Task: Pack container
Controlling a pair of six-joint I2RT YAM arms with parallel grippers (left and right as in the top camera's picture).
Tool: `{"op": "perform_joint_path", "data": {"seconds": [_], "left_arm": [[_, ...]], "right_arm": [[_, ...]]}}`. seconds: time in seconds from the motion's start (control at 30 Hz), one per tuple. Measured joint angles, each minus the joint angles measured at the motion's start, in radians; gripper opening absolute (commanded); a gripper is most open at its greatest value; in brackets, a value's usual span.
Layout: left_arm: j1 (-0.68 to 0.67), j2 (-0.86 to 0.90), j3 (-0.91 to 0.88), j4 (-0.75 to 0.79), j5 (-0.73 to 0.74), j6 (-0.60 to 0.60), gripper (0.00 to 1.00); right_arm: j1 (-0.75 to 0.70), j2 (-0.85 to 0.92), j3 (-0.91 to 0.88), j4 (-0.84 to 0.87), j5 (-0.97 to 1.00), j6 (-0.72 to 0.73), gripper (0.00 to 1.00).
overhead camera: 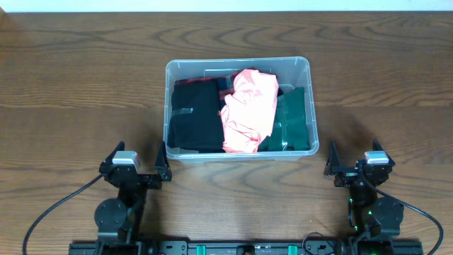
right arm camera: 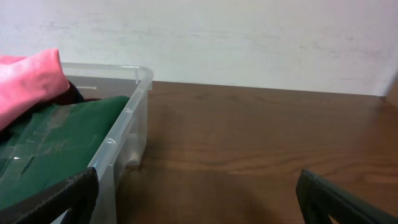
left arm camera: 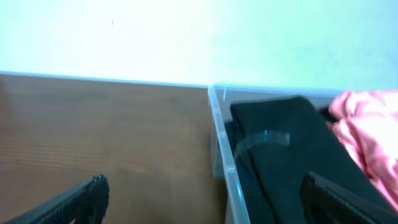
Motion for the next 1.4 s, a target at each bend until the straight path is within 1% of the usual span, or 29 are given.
{"op": "perform_joint_path", "data": {"seconds": [0.1,0.2,0.4,1.4], "left_arm": [[-0.006,-0.012,-0.073,0.082,-0.001,0.000,0.98],[-0.023,-0.010,-0.089,0.056,-0.005,0.000,0.98],[-0.057,-0.012,-0.087,0.053,-0.005,0.000,0.98],[-0.058,-0.012,-0.087,0.052,-0.008,0.000,0.98]], "right_arm": [[0.000,0.000,0.000,0.000,0.000,0.000,0.99],[0.000,0.000,0.000,0.002,0.000,0.000,0.99],[0.000,0.000,0.000,0.001,0.000,0.000,0.99],[0.000,0.000,0.000,0.001,0.000,0.000,0.99]]}}
